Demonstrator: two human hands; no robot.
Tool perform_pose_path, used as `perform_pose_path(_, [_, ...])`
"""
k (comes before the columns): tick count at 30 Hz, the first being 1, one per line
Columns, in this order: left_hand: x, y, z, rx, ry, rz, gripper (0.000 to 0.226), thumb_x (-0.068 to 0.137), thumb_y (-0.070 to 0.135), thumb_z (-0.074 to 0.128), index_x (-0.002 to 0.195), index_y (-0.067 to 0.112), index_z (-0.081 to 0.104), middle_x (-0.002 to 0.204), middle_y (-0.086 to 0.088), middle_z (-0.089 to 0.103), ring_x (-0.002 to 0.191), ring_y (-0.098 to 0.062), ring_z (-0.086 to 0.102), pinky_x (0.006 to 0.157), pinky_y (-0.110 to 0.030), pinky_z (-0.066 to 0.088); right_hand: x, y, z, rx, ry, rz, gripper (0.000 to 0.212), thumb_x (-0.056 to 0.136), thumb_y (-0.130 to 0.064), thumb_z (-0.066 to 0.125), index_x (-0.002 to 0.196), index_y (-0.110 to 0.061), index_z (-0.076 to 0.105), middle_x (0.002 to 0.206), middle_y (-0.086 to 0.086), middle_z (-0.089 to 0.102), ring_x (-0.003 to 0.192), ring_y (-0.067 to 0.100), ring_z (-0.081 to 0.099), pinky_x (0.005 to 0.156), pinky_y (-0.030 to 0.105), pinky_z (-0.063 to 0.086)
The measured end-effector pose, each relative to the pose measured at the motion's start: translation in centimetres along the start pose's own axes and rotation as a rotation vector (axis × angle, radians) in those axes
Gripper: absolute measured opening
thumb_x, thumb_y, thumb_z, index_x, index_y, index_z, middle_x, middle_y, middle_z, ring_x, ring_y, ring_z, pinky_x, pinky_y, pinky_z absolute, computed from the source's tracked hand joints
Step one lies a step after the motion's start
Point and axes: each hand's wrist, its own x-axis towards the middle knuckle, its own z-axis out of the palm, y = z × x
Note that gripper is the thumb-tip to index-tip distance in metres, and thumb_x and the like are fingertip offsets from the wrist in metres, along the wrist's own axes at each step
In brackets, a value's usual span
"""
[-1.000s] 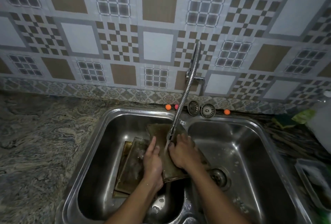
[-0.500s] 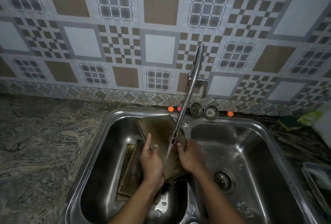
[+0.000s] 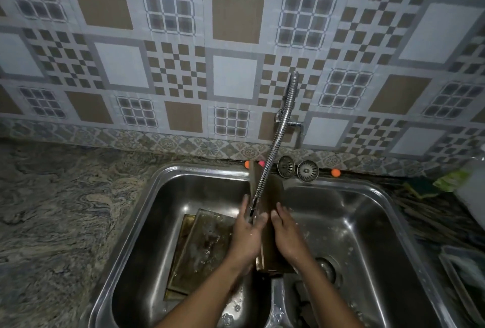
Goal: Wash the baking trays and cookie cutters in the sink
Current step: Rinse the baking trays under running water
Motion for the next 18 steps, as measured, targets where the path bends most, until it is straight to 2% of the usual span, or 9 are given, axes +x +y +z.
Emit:
perform_pose_path(2, [0.2,0.4,2.0,0.046,-0.095,0.009,0.023,0.098,0.012,0.055,0.116,0.025,0.063,0.109,0.004,0.073,0.102,-0.008,0.069,0.086,-0.017,0.052,-1.0,-1.0,-0.4,0.396,-0.015,0.073,0.070,0.093,-0.068,0.036,0.140,-0.018,0.051,0.146,0.006,0.048,0.136,0.019,0.043,0.117,0.041,0.029])
perform_pose_path(3, [0.1,0.6,2.9,0.058,-0.164,0.016,0.022,0.100,0.013,0.053,0.114,0.025,0.064,0.107,0.005,0.073,0.102,-0.007,0.069,0.085,-0.016,0.051,-1.5,-1.1,-1.0,0.638,-0.019,0.130,0.070,0.091,-0.069,0.039,0.127,-0.013,0.062,0.130,0.011,0.062,0.123,0.022,0.056,0.111,0.044,0.038])
perform_pose_path(5, [-0.4,0.8,4.3,0.105,-0.317,0.033,0.030,0.102,0.010,0.046,0.123,0.024,0.062,0.116,0.009,0.070,0.110,-0.002,0.064,0.094,-0.017,0.047,-2.4,-0.9,-3.2,0.882,0.003,0.195,0.065,0.090,-0.065,0.047,0.113,-0.007,0.068,0.110,0.017,0.068,0.108,0.027,0.063,0.103,0.045,0.045])
perform_pose_path(7, [-0.7,0.7,5.1,0.206,-0.443,0.094,0.035,0.101,0.006,0.045,0.131,0.016,0.059,0.128,0.006,0.064,0.121,-0.003,0.057,0.105,-0.020,0.042,-3.4,-0.6,-5.4,0.824,0.015,0.138,0.055,0.087,-0.058,0.060,0.114,-0.010,0.068,0.113,0.019,0.067,0.109,0.031,0.064,0.100,0.047,0.047])
perform_pose_path(8, [-0.6,0.4,5.2,0.251,-0.486,0.134,0.035,0.100,0.005,0.047,0.132,0.012,0.060,0.129,0.003,0.064,0.123,-0.004,0.057,0.106,-0.021,0.041,-3.8,-0.3,-6.4,0.758,0.053,0.098,0.045,0.087,-0.047,0.064,0.112,-0.010,0.067,0.110,0.021,0.068,0.105,0.033,0.066,0.096,0.047,0.051])
perform_pose_path(11, [-0.6,-0.3,5.1,0.387,-0.542,0.211,0.038,0.096,0.008,0.053,0.133,0.014,0.060,0.137,0.007,0.058,0.129,0.002,0.049,0.111,-0.020,0.036,-4.9,-0.8,-8.2,0.516,0.211,-0.039,0.016,0.096,-0.021,0.057,0.108,-0.017,0.067,0.092,0.008,0.073,0.093,0.024,0.069,0.078,0.034,0.054])
perform_pose_path(13, [-0.4,-1.5,4.5,0.481,-0.441,0.268,0.040,0.092,0.015,0.060,0.131,0.028,0.061,0.143,0.012,0.051,0.133,0.004,0.043,0.115,-0.023,0.033,-5.3,-1.0,-9.2,0.397,0.300,-0.099,0.019,0.099,-0.018,0.051,0.112,-0.021,0.065,0.090,0.001,0.074,0.087,0.015,0.070,0.073,0.026,0.052])
perform_pose_path(16, [0.1,-2.4,2.6,0.510,-0.128,0.307,0.043,0.086,0.027,0.067,0.118,0.054,0.056,0.136,0.020,0.046,0.128,-0.006,0.048,0.107,-0.033,0.044,-5.7,-1.3,-9.8,0.379,0.344,-0.086,0.024,0.102,-0.021,0.045,0.117,-0.024,0.064,0.098,-0.003,0.074,0.088,0.008,0.070,0.074,0.024,0.052])
perform_pose_path(18, [0.4,-2.0,1.2,0.512,-0.026,0.262,0.045,0.085,0.027,0.071,0.119,0.051,0.054,0.132,0.009,0.046,0.123,-0.016,0.051,0.106,-0.037,0.045,-5.3,-1.0,-9.4,0.400,0.342,-0.061,0.026,0.102,-0.022,0.045,0.120,-0.026,0.064,0.104,-0.007,0.074,0.095,0.005,0.069,0.084,0.026,0.052])
